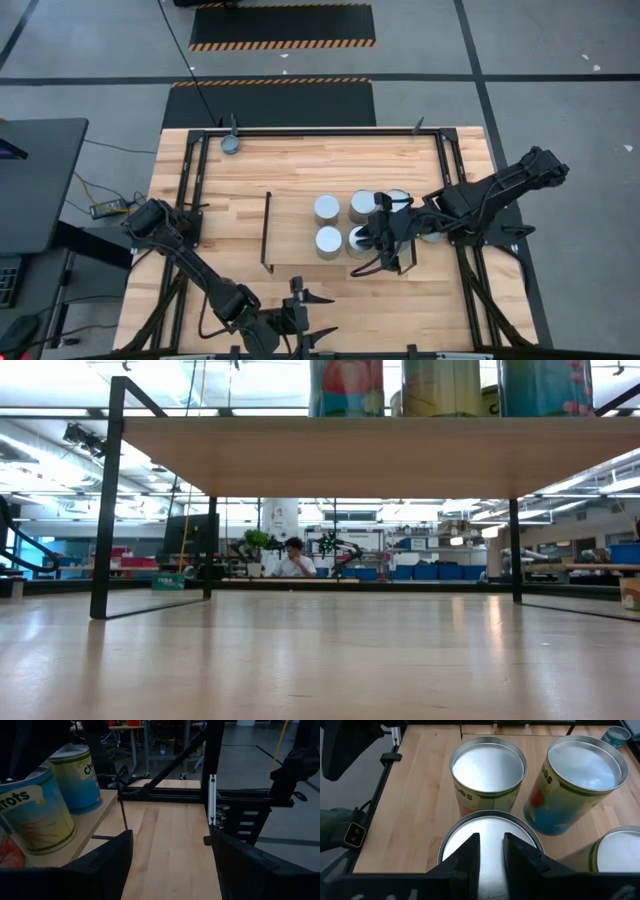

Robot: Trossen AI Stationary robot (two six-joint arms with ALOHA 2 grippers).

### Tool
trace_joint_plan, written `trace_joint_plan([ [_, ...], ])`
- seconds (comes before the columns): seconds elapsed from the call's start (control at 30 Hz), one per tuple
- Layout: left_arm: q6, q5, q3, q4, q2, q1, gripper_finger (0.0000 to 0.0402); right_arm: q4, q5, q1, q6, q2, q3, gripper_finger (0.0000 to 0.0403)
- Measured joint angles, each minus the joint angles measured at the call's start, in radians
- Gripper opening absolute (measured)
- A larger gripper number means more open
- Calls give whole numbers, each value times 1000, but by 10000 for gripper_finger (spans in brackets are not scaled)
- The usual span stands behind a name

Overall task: Pick and place cans onto a shelf
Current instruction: Adjust the canned goods on the shelf, then put the canned mushrooms on the shelf

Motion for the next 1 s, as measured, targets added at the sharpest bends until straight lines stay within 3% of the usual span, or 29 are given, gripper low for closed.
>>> trace_joint_plan([
  [0.2, 5, -33, -1, -82, -15, -10, 274, -2, 1, 34, -31, -60, 15, 96],
  [0.47, 32, -46, -1, -142, -53, -15, 274, 5, 120, 123, -43, -216, 34, 96],
  [0.7, -169, -137, 0, -453, -128, -8, 274, -198, 174, 223, 36, -360, 35, 96],
  [0.8, -180, -158, 0, -470, -150, -17, 274, -271, 251, 267, 98, -432, 35, 96],
  [1.0, -176, -187, 0, -486, -166, -16, 274, -378, 528, 274, 197, -538, 35, 96],
])
